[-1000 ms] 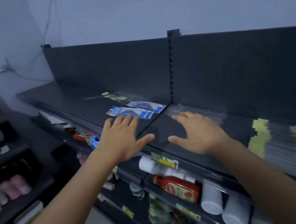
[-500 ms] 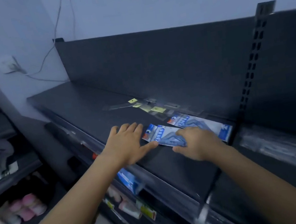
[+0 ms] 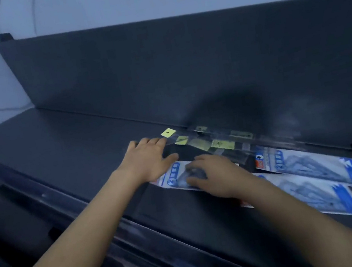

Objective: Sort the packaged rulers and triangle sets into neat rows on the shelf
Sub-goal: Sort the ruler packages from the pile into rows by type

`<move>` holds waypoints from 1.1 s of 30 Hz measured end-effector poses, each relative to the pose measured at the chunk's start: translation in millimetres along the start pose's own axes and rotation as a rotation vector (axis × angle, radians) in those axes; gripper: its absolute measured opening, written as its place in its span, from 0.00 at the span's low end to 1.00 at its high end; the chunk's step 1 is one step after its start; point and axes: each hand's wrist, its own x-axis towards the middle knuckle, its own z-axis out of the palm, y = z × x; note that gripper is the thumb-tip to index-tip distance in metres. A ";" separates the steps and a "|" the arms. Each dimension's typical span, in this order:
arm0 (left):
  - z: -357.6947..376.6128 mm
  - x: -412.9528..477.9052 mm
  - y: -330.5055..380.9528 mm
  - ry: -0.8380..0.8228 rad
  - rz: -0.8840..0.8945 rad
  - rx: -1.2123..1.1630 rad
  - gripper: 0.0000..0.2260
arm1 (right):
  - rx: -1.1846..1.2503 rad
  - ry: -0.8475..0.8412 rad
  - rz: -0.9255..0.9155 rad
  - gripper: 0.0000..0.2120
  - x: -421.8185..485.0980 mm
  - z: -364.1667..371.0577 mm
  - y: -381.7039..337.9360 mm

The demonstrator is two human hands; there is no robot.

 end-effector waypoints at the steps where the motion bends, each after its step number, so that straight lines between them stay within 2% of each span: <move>1: 0.0 10.4 -14.2 -0.013 0.020 -0.002 0.27 | 0.027 0.008 0.028 0.21 7.6 0.5 -4.9; 4: 0.6 43.8 -48.8 -0.067 0.068 0.031 0.24 | 0.040 0.006 0.181 0.30 23.2 -5.3 -11.8; 6: 3.4 63.6 -61.4 -0.085 0.108 -0.010 0.24 | 0.009 -0.012 0.283 0.33 29.8 -10.7 -12.6; 9: 6.6 85.6 -65.0 -0.125 0.155 -0.158 0.24 | 0.047 -0.076 0.382 0.27 36.5 -18.1 -15.6; 12: 5.9 100.0 -61.8 -0.202 0.138 -0.277 0.18 | 0.103 -0.148 0.402 0.19 41.4 -24.0 -18.2; 14: 4.8 107.2 -60.0 -0.254 0.128 -0.289 0.11 | 0.107 -0.206 0.410 0.18 44.2 -26.8 -19.4; 17: -1.3 108.2 -59.5 -0.356 0.095 -0.335 0.10 | 0.110 -0.265 0.413 0.19 44.9 -30.2 -21.6; 21: -10.9 95.6 -66.0 -0.400 0.120 -0.411 0.09 | 0.332 -0.170 0.386 0.16 34.0 -36.1 -22.2; 25: -28.6 81.4 -75.5 -0.282 0.097 -0.515 0.01 | 0.536 -0.078 0.341 0.13 12.9 -46.9 -22.7; 27: -44.3 75.8 -77.7 -0.229 0.103 -0.633 0.02 | 0.567 -0.041 0.342 0.11 1.9 -53.2 -24.0; 30: -74.3 73.4 -58.7 -0.234 0.236 -0.821 0.05 | 0.574 0.057 0.388 0.15 -16.4 -62.1 -23.3; 33: -91.1 74.1 -9.0 -0.323 0.415 -0.905 0.05 | 0.584 0.126 0.407 0.12 -47.5 -69.8 -16.0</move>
